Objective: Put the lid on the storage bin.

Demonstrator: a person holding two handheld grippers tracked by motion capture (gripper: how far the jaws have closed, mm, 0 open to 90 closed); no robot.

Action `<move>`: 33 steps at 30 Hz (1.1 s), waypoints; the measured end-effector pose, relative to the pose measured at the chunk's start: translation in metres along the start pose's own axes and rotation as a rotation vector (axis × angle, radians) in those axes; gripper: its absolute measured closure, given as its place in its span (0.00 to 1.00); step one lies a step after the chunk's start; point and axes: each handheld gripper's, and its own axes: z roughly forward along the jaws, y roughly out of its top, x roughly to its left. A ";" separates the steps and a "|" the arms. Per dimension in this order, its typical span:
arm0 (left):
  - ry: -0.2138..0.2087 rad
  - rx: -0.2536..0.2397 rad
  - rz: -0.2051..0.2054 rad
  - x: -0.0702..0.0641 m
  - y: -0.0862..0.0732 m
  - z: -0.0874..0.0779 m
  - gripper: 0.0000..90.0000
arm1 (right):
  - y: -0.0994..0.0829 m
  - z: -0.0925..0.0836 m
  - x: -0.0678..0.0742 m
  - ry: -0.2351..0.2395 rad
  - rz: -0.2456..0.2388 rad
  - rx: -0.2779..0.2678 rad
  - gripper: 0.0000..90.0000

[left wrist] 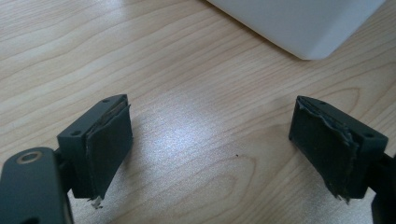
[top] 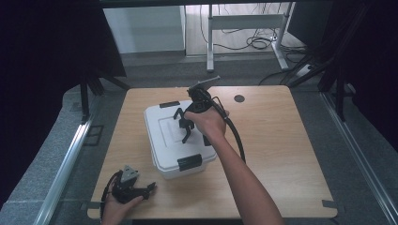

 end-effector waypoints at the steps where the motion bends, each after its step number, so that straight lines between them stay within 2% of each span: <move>1: 0.000 0.000 0.000 0.000 0.000 0.000 0.15 | 0.001 0.001 0.000 -0.002 0.004 0.001 0.94; 7: 0.000 -0.001 0.000 0.000 0.000 0.000 0.15 | 0.004 0.006 0.001 -0.022 0.032 -0.005 0.93; 17: -0.002 -0.001 0.002 0.000 0.000 0.000 0.15 | 0.010 0.014 0.008 -0.046 0.045 -0.002 0.94; 23: -0.003 -0.001 0.003 0.000 0.000 0.000 0.15 | 0.014 0.019 0.004 -0.068 0.059 -0.001 0.93; 33: -0.004 0.001 0.003 0.000 0.000 0.000 0.15 | 0.018 0.031 0.003 -0.068 0.065 0.008 0.93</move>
